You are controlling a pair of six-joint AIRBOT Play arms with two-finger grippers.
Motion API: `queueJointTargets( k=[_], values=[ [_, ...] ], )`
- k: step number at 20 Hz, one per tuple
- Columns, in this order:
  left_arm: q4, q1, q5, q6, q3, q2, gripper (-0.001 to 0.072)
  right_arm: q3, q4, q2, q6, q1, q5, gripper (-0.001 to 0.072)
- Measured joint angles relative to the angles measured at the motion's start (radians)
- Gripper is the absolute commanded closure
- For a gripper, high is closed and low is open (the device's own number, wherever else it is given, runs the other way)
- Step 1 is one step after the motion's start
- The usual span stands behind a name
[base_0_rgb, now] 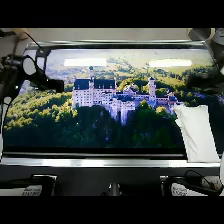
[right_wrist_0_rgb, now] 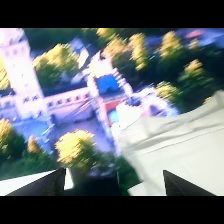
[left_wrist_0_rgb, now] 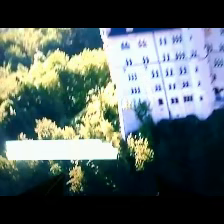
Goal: Fold the shirts.
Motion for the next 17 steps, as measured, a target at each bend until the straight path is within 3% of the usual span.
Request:
queueJointTargets(
  k=[5,17],
  values=[
    [0.014,-0.021,0.073,-0.071,-0.163,0.105,-0.0013,0.013,0.051,-0.085,0.025,0.102,0.158,0.0085],
    [0.016,-0.023,0.122,-0.103,-0.209,0.142,-0.0013,0.015,0.06,-0.106,0.031,0.128,0.208,0.0085]
  ],
)
